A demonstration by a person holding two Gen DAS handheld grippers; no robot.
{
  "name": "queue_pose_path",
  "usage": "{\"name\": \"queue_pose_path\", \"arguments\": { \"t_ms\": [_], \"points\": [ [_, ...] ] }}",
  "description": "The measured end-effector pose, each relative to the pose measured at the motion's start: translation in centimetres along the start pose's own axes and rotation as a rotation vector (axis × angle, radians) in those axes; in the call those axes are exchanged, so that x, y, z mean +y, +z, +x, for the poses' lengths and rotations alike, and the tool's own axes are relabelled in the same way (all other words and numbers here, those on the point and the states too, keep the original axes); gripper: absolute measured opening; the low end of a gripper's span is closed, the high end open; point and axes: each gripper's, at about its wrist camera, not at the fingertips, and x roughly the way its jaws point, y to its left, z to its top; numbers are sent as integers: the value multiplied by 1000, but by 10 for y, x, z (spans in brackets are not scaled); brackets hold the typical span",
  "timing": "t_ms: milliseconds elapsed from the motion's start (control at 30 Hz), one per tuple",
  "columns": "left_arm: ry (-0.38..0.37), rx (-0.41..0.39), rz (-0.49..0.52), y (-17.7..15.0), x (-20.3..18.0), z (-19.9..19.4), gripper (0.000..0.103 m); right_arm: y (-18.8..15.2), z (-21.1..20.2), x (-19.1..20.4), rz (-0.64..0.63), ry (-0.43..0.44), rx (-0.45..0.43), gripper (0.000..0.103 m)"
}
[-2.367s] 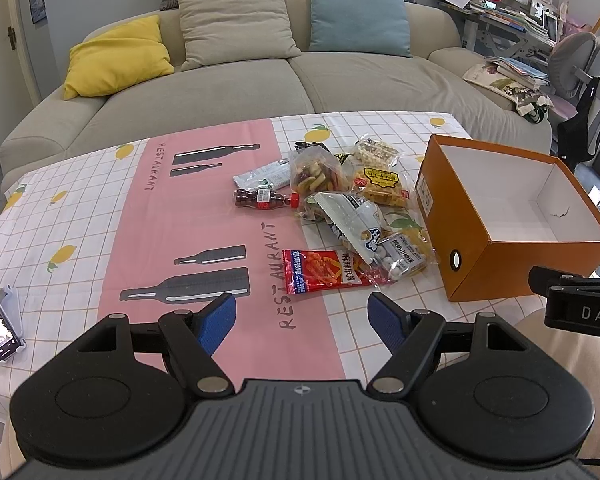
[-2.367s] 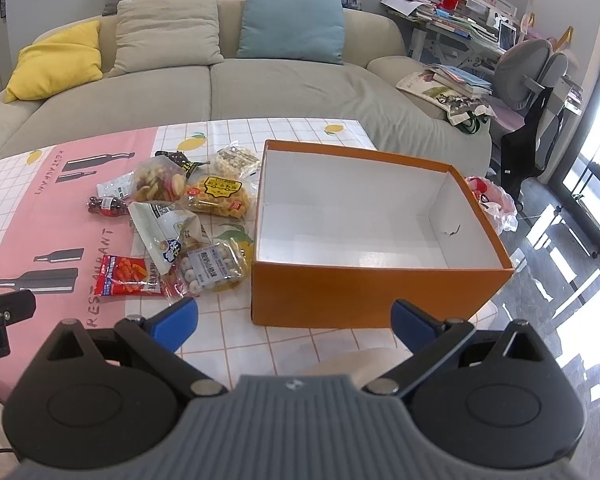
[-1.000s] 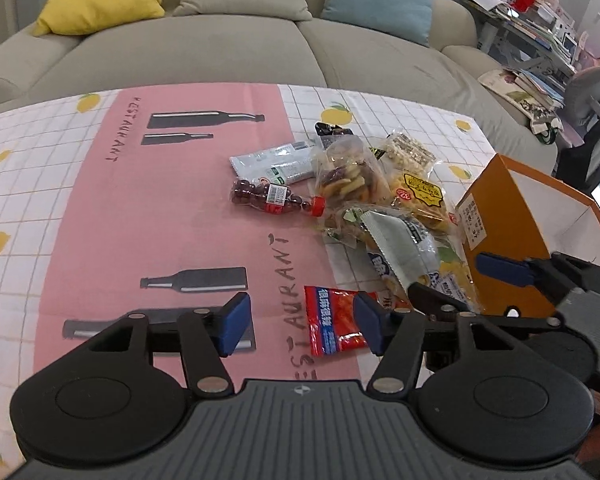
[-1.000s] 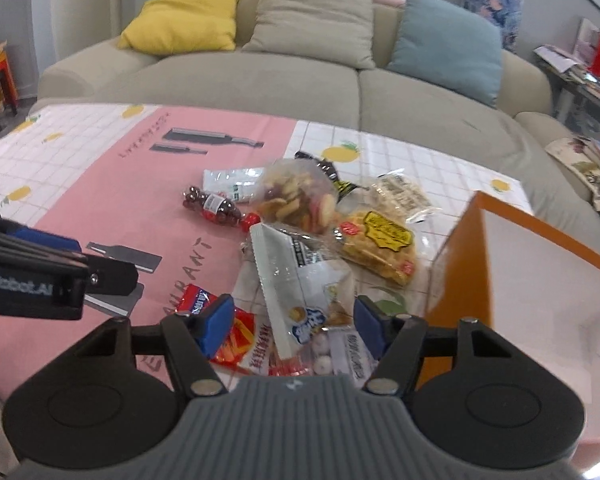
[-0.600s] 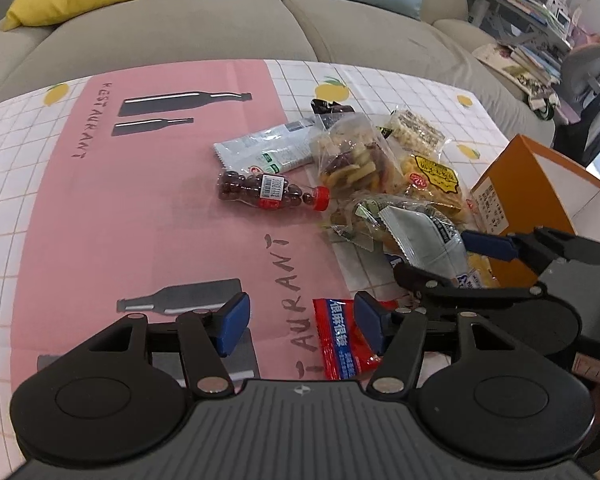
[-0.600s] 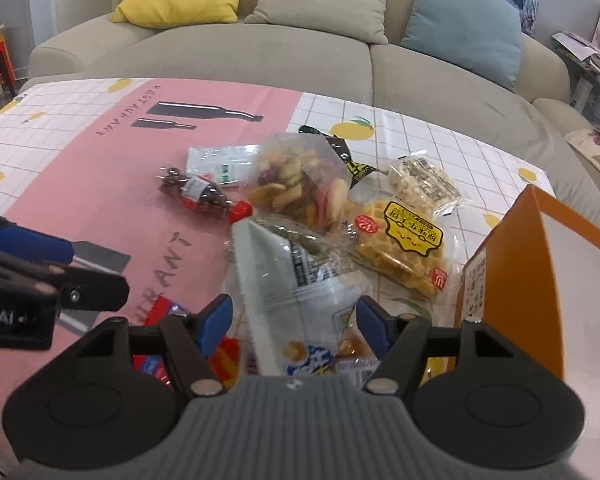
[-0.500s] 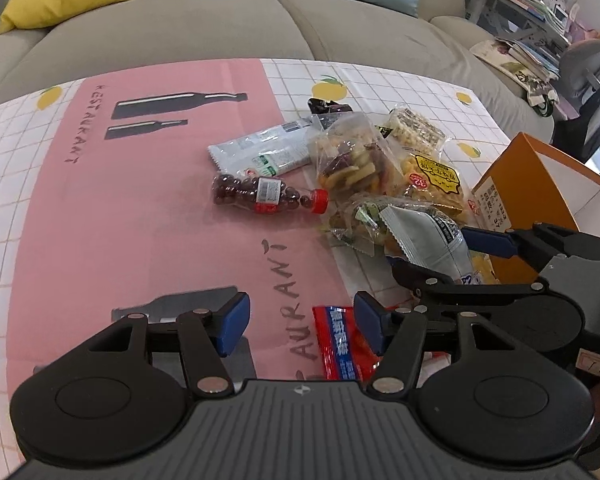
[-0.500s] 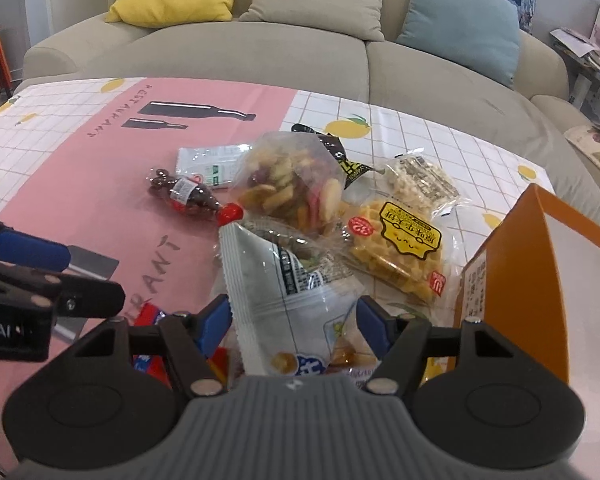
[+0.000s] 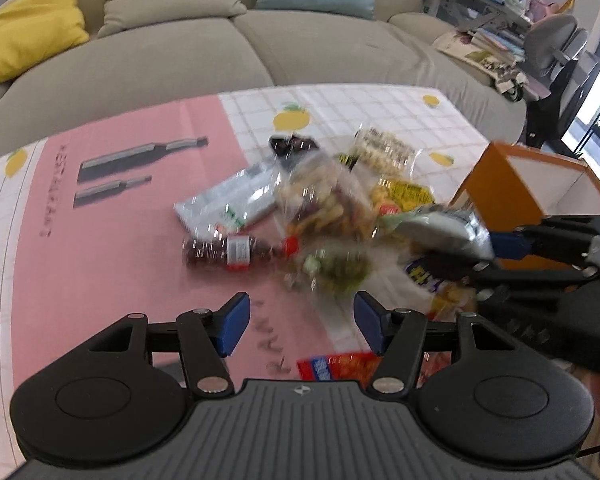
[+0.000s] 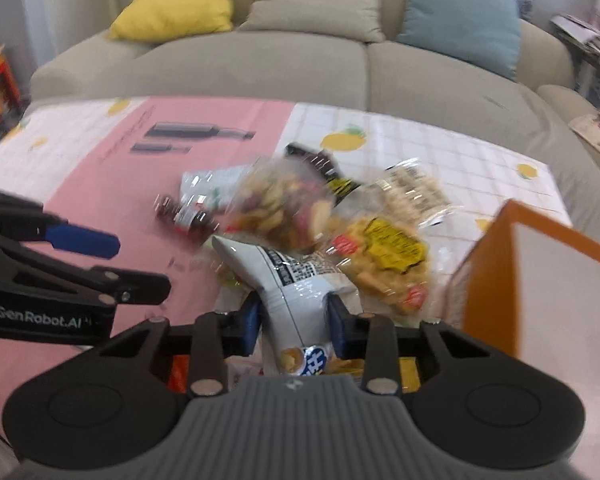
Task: Organize snacks
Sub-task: 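Reach the right tool to the white chip bag while the left tool reaches the clear nut bag, then close the right tool on the white chip bag while the left tool grips the clear nut bag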
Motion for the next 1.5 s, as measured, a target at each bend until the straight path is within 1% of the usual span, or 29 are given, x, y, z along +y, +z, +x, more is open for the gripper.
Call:
{"name": "queue_pose_path", "arguments": {
  "t_ms": [33, 100, 133, 167, 233, 300, 367, 400, 467, 500, 567, 700, 800, 900, 933, 967, 1000, 1067, 1167, 1333, 1400, 1500],
  "points": [
    [4, -9, 9, 5, -1, 0, 71, 5, -5, -5, 23, -6, -18, 33],
    [15, -39, 42, 16, -5, 2, 77, 15, -12, -14, 66, -18, -48, 33],
    [9, -59, 65, 22, -7, 4, 82, 20, -13, -18, 82, -22, -64, 33],
    [1, -77, 92, 28, -8, 9, 84, 26, -12, -21, 84, -26, -77, 33],
    [-3, -91, 117, 37, -10, 20, 84, 36, -3, -27, 95, -42, -84, 33],
    [3, -82, 114, 46, -10, 34, 84, 41, 9, -31, 118, -48, -77, 33],
    [-27, -89, 113, 52, -10, 44, 86, 44, 19, -36, 144, -56, -74, 34],
    [-46, -81, 99, 54, -9, 52, 87, 45, 23, -38, 154, -55, -72, 34],
    [-40, -53, 57, 58, -7, 66, 87, 43, 33, -44, 193, -43, -47, 33],
    [-38, -43, 21, 59, -4, 71, 87, 42, 37, -47, 227, -42, -31, 34],
    [-58, -30, -68, 59, 2, 79, 87, 38, 43, -55, 271, -20, -15, 34],
    [-74, -6, -223, 59, 16, 92, 87, 36, 45, -53, 245, -28, -29, 34],
    [-96, 14, -269, 61, 18, 105, 88, 36, 46, -56, 257, -22, -25, 34],
    [-98, 39, -278, 61, 14, 114, 88, 35, 46, -59, 271, -14, -21, 34],
    [-108, 47, -289, 60, 13, 117, 85, 35, 46, -58, 270, -12, -20, 34],
    [-120, 53, -309, 60, 12, 119, 79, 35, 46, -58, 267, -12, -19, 34],
    [-126, 49, -323, 59, 12, 120, 77, 35, 46, -57, 262, -13, -17, 34],
    [-116, 39, -319, 59, 9, 117, 68, 35, 47, -55, 249, -22, -17, 34],
    [-89, 17, -311, 58, 4, 106, 62, 36, 46, -54, 241, -30, -18, 34],
    [-38, -43, -281, 56, -4, 75, 60, 38, 31, -54, 255, -26, -47, 34],
    [-12, -66, -274, 54, -6, 58, 60, 39, 21, -53, 255, -23, -61, 34],
    [4, -100, -276, 51, -8, 31, 60, 38, 4, -52, 263, -7, -78, 34]
  ]
}}
